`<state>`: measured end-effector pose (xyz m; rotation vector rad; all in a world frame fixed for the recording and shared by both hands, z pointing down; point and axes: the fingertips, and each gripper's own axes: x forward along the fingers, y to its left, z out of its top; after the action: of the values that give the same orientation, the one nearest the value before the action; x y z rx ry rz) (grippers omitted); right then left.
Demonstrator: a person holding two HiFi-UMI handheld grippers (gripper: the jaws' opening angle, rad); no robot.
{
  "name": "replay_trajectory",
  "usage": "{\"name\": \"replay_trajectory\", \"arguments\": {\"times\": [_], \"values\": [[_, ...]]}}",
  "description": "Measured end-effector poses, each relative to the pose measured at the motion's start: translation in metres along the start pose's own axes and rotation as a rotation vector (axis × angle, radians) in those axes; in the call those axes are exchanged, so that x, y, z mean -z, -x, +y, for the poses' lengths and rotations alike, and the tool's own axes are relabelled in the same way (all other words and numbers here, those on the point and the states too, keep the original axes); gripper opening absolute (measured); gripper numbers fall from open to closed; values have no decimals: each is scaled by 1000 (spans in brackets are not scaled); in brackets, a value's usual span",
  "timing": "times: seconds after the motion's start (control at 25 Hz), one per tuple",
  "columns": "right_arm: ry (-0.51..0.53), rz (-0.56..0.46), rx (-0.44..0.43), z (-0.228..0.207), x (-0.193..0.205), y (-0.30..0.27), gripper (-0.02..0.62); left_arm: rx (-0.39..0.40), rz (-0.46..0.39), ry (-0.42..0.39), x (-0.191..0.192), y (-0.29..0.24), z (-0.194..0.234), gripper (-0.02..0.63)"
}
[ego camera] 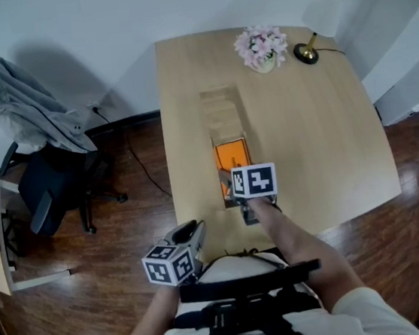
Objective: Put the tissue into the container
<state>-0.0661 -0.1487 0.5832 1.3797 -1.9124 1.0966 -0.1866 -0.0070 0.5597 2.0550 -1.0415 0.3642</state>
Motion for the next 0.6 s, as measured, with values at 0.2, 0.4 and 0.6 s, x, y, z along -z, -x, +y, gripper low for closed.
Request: {"name": "replay_trajectory", "arguments": {"times": [0.2,0.4,0.6], "values": [[-30,-1,1,-2,0,0,388,-6,3,-1,0,1,0,94],[-44,6,-24,1,2,3,390,-6,8,-6,2,2,0,94],[-69,17,-43,4,5,6,391,-7,12,-15,3,3,-2,94]]}}
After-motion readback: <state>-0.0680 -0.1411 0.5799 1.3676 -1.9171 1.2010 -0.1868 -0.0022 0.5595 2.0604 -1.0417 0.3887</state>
